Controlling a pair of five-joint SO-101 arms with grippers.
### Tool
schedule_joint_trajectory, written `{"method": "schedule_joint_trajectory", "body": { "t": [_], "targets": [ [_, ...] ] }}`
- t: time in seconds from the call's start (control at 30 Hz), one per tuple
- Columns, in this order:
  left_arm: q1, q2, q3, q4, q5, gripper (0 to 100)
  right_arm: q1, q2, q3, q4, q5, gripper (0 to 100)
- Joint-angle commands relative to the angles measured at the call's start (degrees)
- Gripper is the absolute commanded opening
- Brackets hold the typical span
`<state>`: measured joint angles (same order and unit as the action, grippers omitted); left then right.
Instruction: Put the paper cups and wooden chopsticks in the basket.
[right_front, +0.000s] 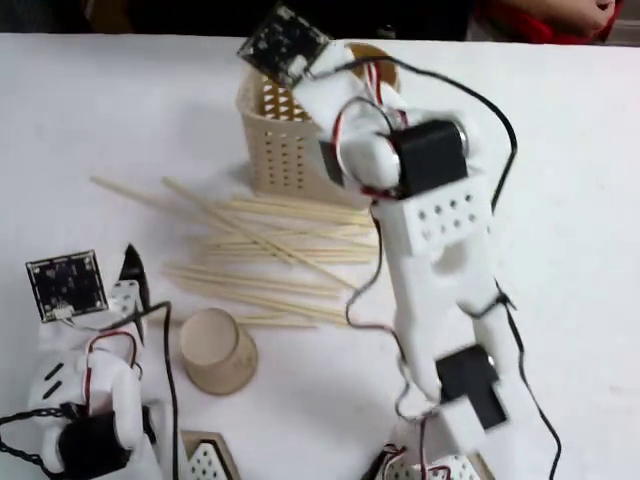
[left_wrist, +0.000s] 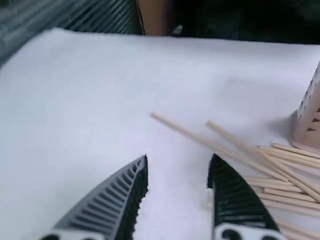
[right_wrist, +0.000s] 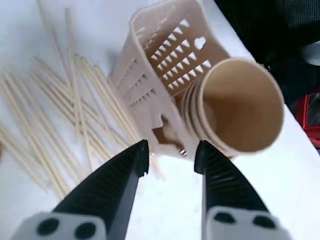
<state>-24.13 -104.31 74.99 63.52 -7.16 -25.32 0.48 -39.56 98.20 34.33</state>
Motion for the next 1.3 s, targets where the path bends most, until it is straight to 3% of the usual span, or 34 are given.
{"method": "schedule_joint_trajectory", "body": {
  "t": [0.0,0.53,0.67,1.07,1.27],
  "targets": [
    [4.3,-0.2,-6.9,1.8,-5.5,22,0.0,-9.6,9.0,0.3,0.3,16.3],
    [17.8,34.6,-32.5,21.2,-31.2,23,14.6,-23.5,39.4,-8.7,-0.1,16.3],
    [21.3,39.3,-34.6,25.6,-35.8,23,18.4,-23.2,43.9,-12.4,-5.6,16.3],
    [21.7,61.1,-33.2,20.9,-38.2,23,21.6,-23.1,47.8,-15.1,-8.4,16.3],
    [15.1,68.2,-37.5,14.1,-38.8,23,21.6,-23.4,48.7,-15.2,-8.4,16.3]
  ]
}}
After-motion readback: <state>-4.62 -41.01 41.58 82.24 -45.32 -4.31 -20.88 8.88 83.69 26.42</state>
